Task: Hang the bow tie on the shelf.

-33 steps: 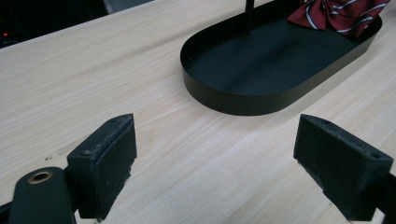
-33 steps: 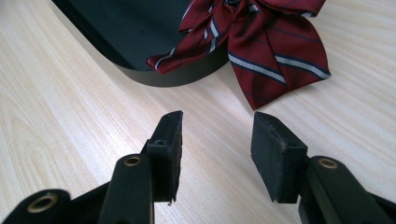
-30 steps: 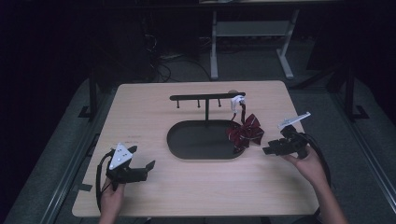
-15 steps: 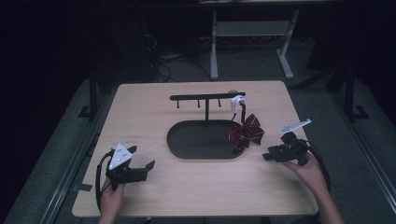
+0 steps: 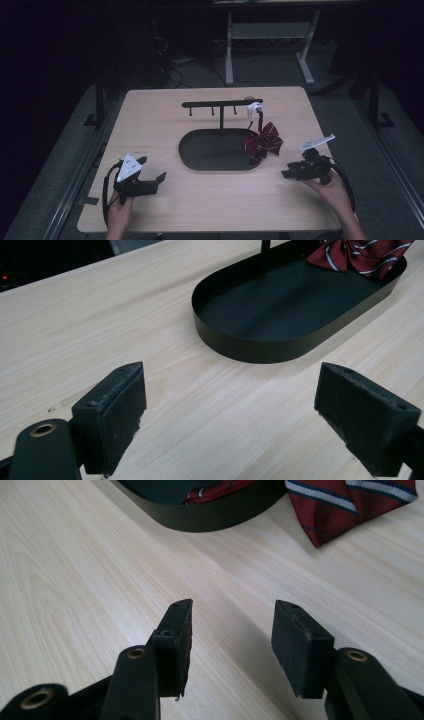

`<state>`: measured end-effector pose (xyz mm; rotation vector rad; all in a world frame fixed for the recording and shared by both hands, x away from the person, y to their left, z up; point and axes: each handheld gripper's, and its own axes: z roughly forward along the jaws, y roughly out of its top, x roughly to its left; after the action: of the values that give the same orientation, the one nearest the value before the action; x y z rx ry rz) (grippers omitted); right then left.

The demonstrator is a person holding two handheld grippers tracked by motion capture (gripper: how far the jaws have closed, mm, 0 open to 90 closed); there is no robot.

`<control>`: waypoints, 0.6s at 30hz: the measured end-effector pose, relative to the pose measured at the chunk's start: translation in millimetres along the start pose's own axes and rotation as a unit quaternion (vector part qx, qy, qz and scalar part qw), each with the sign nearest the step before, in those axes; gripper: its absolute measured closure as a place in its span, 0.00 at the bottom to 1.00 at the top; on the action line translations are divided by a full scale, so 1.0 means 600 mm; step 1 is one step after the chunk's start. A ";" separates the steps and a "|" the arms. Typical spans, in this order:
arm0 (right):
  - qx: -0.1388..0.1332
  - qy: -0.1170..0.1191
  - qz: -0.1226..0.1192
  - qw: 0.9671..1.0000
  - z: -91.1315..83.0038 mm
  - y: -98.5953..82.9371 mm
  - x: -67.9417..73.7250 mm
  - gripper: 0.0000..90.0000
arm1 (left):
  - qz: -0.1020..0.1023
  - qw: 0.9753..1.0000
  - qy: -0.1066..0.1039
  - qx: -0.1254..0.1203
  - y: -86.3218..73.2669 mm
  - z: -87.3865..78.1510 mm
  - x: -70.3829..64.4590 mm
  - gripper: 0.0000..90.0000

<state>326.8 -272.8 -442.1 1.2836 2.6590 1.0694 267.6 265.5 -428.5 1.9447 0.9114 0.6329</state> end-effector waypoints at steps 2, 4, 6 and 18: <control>-0.002 0.001 0.002 1.000 0.000 -0.003 0.001 0.55 | 0.000 1.000 0.000 -0.001 0.000 0.000 0.000 0.14; -0.003 0.000 0.002 1.000 -0.001 -0.006 0.002 0.54 | 0.000 1.000 0.000 -0.002 0.000 0.000 0.000 0.14; -0.004 0.001 0.002 1.000 -0.001 -0.011 0.005 0.54 | -0.001 1.000 0.000 -0.002 0.000 0.000 0.000 0.14; -0.019 0.000 0.003 1.000 -0.013 -0.038 0.018 0.51 | 0.002 1.000 -0.003 -0.001 0.001 0.000 0.000 0.14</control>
<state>301.5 -279.8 -446.6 1.2869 2.6217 1.1154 267.7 265.0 -427.8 1.9455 0.9029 0.6284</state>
